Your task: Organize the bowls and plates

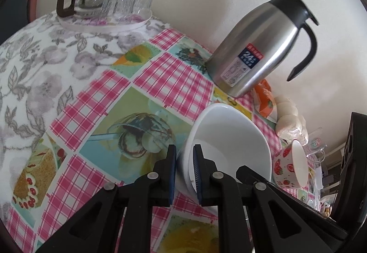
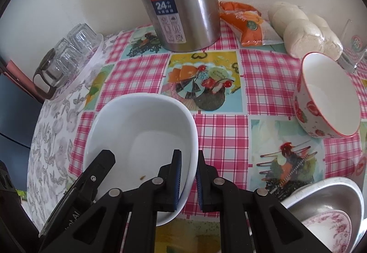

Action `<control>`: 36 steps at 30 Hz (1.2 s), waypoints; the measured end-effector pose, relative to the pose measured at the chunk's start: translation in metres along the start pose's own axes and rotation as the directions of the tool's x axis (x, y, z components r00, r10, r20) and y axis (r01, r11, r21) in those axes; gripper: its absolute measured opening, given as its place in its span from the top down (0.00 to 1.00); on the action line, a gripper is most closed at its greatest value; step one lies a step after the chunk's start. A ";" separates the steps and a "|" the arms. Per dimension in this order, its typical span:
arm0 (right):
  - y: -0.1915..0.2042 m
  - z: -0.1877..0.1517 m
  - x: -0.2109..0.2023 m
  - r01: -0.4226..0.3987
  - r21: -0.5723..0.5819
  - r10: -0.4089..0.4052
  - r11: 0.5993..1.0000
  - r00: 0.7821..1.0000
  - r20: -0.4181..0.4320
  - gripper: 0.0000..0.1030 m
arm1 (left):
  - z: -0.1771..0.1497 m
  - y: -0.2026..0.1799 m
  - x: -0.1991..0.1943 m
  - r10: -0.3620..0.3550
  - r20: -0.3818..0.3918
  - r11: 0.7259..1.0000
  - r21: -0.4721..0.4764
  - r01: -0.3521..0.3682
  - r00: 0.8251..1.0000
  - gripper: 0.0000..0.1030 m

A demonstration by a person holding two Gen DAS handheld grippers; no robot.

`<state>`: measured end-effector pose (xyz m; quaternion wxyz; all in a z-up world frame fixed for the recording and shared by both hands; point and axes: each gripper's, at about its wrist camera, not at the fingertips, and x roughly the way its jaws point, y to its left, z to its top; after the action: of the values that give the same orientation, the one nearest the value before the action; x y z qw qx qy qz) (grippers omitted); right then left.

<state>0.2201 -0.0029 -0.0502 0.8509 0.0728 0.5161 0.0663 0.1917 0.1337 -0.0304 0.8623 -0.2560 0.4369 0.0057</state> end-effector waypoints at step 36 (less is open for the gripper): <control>-0.133 -0.108 -0.233 -0.161 0.217 0.070 0.963 0.923 0.377 0.87 | -0.098 -0.175 -0.181 -0.136 0.111 0.909 0.409 0.079 0.985 0.86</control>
<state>0.0230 -0.1715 0.0771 0.9112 0.2183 0.3473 0.0380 0.0470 -0.0232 0.1356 0.9233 -0.0958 0.3539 -0.1143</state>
